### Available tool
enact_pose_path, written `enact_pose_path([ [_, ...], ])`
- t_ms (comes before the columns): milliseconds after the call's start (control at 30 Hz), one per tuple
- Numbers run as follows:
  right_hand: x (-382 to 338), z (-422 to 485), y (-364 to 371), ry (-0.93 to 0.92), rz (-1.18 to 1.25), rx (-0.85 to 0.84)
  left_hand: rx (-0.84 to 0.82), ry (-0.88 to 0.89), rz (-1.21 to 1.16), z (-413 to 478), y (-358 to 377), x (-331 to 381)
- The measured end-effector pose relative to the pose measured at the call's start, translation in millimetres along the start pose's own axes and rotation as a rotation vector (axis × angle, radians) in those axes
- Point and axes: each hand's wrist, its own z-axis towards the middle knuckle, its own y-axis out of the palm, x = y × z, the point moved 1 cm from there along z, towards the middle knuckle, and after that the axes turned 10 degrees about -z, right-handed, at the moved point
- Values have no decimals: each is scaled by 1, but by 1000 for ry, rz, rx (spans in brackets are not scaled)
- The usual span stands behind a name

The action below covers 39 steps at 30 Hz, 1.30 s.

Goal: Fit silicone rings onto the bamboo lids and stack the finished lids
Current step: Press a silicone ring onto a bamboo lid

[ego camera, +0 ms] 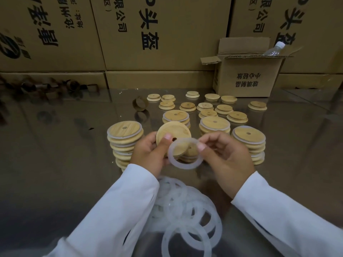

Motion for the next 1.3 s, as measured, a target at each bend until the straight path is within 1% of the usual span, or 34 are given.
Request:
enact_pose_path([
  [100,1,5,-2,92,109,141,-38,-147,-117,0,4,-2],
  [200,4,6,-2,185,140,182,-82,-317,-201,-3,7,-2],
  [267,7,7,-2,234,143,210,-86,-379,-239,-4,9,-3],
  [333,8,7,-2,261,121,226,-78,-405,-235,-4,10,-4],
  [400,8,6,-2,250,77,219,-113,-379,-151,-4,9,-6],
  [467,6,5,-1,200,19,190,-172,-304,-32,-6,10,-9],
  [533,4,4,-1,155,-18,165,-192,-258,11,-8,10,-10],
  [667,3,5,-2,159,10,165,-172,-243,-1,-7,9,-10],
  [867,3,3,0,160,7,145,-143,-294,-64,-8,11,-10],
  [1067,7,4,0,195,15,141,-207,-234,1,-11,12,-9],
  [1200,9,5,1,240,-5,130,-182,-226,11,-10,11,-9],
  [1300,11,5,1,226,-53,130,-160,-230,-6,-10,11,-9],
])
